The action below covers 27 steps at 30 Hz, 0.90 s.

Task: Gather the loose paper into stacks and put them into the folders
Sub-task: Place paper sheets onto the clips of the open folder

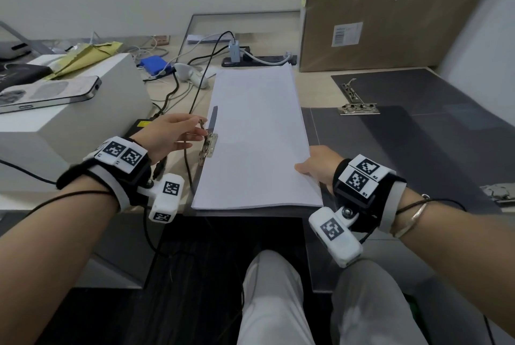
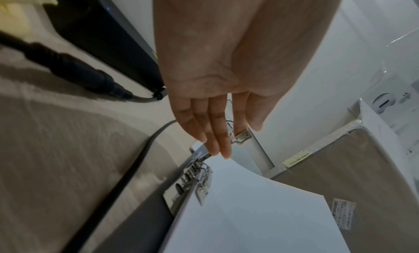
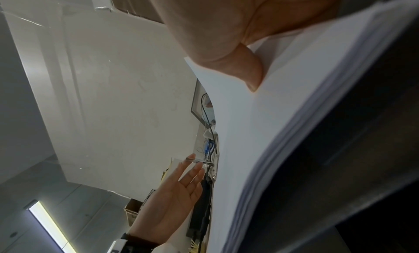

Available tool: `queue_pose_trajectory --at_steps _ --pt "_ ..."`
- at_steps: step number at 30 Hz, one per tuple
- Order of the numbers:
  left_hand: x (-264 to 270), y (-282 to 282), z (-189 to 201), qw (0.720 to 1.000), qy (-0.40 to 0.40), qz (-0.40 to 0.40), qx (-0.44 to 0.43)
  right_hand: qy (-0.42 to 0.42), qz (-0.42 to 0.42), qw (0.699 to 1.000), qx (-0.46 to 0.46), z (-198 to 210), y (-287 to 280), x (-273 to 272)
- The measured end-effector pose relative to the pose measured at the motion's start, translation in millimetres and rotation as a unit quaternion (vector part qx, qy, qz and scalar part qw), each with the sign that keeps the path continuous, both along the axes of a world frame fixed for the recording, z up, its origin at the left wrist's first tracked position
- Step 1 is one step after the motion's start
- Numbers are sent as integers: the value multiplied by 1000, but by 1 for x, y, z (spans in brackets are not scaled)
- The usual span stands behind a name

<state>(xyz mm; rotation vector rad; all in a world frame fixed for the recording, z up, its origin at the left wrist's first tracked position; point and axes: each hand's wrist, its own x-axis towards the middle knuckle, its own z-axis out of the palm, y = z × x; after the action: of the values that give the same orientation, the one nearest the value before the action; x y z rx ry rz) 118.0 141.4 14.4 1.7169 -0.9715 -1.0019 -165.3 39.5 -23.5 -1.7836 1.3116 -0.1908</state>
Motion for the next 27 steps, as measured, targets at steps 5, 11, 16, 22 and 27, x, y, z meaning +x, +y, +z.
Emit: queue_pose_trajectory --at_steps 5,11,16,22,27 --pt "-1 -2 0 1000 -9 6 -2 22 6 1000 -3 4 2 -1" --pt "-2 -4 -1 1000 -11 16 -3 29 8 999 12 7 2 -1" --pt "-2 -5 -1 1000 -11 18 -3 47 13 999 16 11 1 0" --pt "-2 -5 -3 1000 -9 20 1 69 9 997 23 15 1 3" --pt "-4 -5 -3 1000 -3 29 0 120 35 992 28 27 3 6"
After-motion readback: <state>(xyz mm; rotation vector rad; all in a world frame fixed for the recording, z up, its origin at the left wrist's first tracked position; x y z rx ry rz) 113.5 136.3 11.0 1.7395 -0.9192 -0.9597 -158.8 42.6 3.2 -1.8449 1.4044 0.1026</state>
